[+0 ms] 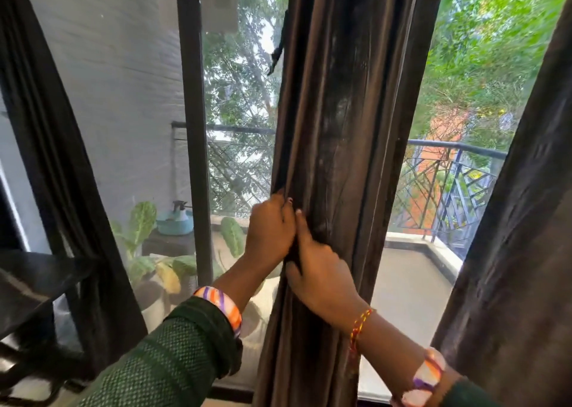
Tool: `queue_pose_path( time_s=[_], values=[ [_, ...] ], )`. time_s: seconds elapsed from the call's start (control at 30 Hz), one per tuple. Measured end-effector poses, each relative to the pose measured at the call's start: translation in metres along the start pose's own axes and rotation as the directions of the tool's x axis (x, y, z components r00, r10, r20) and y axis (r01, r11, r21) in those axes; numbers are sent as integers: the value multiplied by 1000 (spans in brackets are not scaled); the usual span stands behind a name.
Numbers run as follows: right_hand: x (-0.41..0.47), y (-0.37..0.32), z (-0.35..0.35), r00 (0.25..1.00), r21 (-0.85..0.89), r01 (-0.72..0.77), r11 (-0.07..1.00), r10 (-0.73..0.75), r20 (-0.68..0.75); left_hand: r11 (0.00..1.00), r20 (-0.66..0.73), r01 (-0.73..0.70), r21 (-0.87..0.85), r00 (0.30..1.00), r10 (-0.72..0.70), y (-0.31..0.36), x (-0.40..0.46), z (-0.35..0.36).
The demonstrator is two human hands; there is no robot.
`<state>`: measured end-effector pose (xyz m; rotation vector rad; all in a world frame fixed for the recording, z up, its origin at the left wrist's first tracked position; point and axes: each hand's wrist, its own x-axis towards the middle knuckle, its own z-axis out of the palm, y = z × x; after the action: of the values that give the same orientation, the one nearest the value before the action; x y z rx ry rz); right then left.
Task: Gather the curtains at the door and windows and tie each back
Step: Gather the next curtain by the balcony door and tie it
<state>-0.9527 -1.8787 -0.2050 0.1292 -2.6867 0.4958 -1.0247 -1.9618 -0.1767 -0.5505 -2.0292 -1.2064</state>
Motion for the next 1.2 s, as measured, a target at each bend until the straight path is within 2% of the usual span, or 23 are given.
queue_pose_path(
  time_s=[0.03,0.1,0.17,0.23,0.3,0.4,0.5,0.67,0.73,0.8,0.83,0.9,0.97,1.0,1.1,1.13,1.2],
  values=[
    [-3,0,-3,990,24,75,997,-71,-124,999,-23,-27,23,999,28,-4,-1,-5],
    [-1,4,-11,906,19,177,984,-155,-394,994,-59,-69,84,996,74,-14,-2,-15],
    [7,14,-18,855,105,140,985,-67,-514,985,-79,-113,130,989,124,-24,-1,-25],
    [15,25,-22,882,294,40,955,105,-460,973,-78,-143,183,984,159,-32,0,-34],
    [23,35,-22,920,435,-37,900,201,-337,957,-79,-153,246,981,177,-38,0,-43],
    [31,38,-15,950,441,-82,894,204,-236,946,-100,-142,292,979,177,-41,-1,-57],
    [38,28,-7,936,403,-31,915,168,-310,942,-117,-133,308,977,176,-43,-1,-69],
    [54,8,-5,873,568,18,823,264,-409,917,-132,-106,385,977,169,-58,4,-90],
    [58,2,-6,812,496,91,864,224,-539,896,-145,-86,436,976,164,-65,8,-105],
    [63,-3,-6,766,390,211,896,95,-635,868,-174,-45,494,973,149,-73,13,-120],
    [66,-7,-5,775,377,256,890,44,-630,856,-186,-18,517,974,133,-76,16,-128],
    [70,-17,-5,859,416,253,873,-5,-512,832,-199,30,554,975,97,-81,21,-141],
    [80,-25,-1,940,449,152,880,11,-341,811,-214,61,582,974,80,-85,24,-151],
    [86,-27,1,963,464,65,884,66,-260,804,-221,68,590,972,80,-86,25,-155],
    [106,-32,3,949,583,-235,778,314,-37,803,-236,90,589,970,64,-84,27,-165],
    [112,-32,5,934,644,-276,714,357,6,802,-235,89,590,970,65,-84,27,-168],
    [124,-31,11,933,786,-240,570,358,25,801,-212,53,597,973,94,-85,27,-170]
  ],
)
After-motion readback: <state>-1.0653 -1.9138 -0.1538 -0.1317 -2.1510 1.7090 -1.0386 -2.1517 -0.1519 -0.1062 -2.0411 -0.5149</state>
